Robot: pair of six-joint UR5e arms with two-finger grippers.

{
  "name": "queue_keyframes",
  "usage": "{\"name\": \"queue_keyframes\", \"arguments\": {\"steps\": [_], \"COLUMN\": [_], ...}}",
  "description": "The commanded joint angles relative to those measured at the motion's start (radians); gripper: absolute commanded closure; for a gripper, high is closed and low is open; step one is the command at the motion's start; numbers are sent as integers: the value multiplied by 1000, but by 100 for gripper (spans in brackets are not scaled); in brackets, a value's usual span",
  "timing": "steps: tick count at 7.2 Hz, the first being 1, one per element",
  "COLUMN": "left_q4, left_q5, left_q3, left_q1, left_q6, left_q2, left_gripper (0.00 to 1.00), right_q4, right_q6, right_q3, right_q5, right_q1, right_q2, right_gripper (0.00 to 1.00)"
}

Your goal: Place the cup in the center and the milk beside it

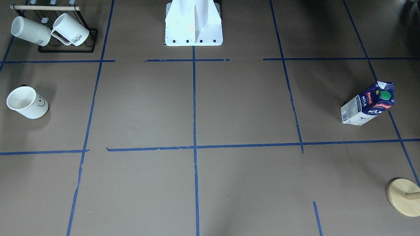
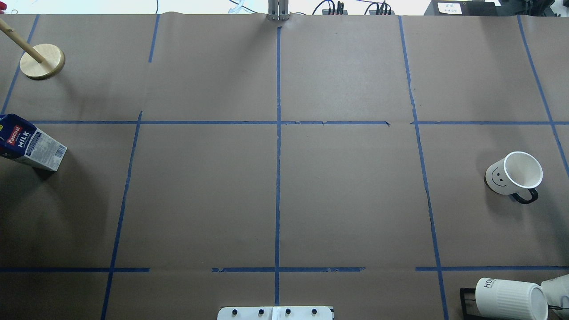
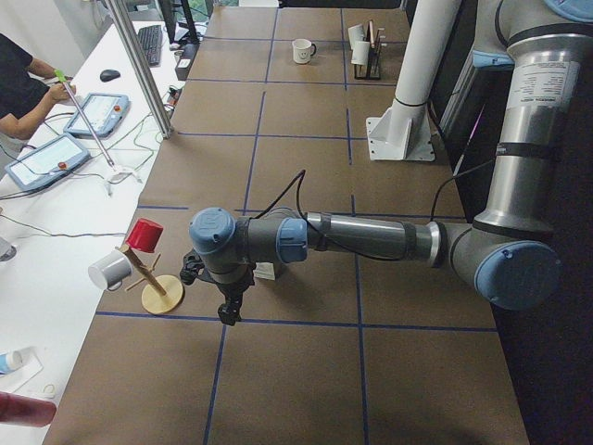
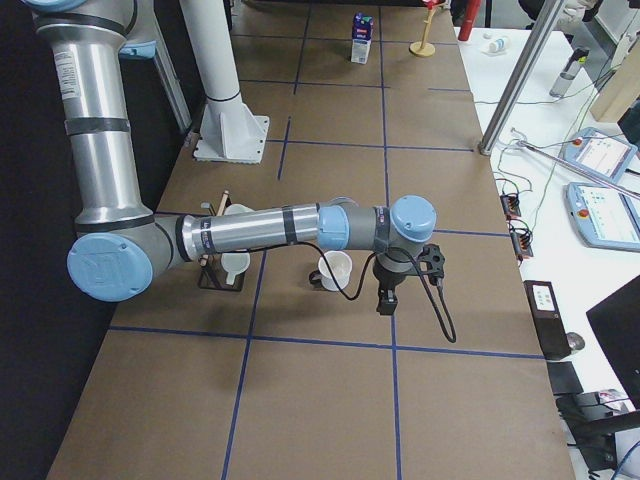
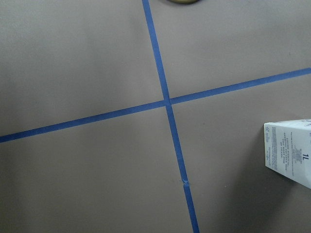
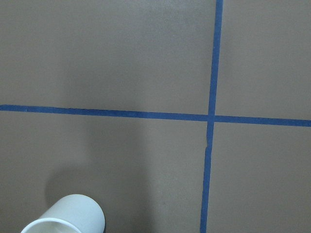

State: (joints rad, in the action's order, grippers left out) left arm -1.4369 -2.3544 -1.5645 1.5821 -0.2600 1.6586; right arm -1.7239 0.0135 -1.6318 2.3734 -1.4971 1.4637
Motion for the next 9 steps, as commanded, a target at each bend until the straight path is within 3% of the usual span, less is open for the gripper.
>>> {"name": "queue_keyframes", "arguments": {"steps": [1, 3, 6, 7, 9], "left_q4": [0, -11, -13, -14, -14], "left_q5": [-3, -5, -6, -13, -13], "left_q3": [-9, -22, -25, -31, -32], "left_q1": [1, -2, -1, -1, -2], "left_q6": [1, 2, -1, -2, -2], "left_q2": [-17, -14, -17, -32, -34], "left_gripper": [0, 0, 0, 0, 0], "right_q4": [47, 172, 243, 304, 576], "right_q6": [-1, 3, 8, 90, 458], "right_q3": [0, 23, 1, -69, -109], "right_q5": [-3, 4, 62, 60, 3], "right_q1": [0, 1, 46, 116, 275], "right_q2": [10, 36, 102, 156, 232], "right_gripper": [0, 0, 0, 0, 1]}}
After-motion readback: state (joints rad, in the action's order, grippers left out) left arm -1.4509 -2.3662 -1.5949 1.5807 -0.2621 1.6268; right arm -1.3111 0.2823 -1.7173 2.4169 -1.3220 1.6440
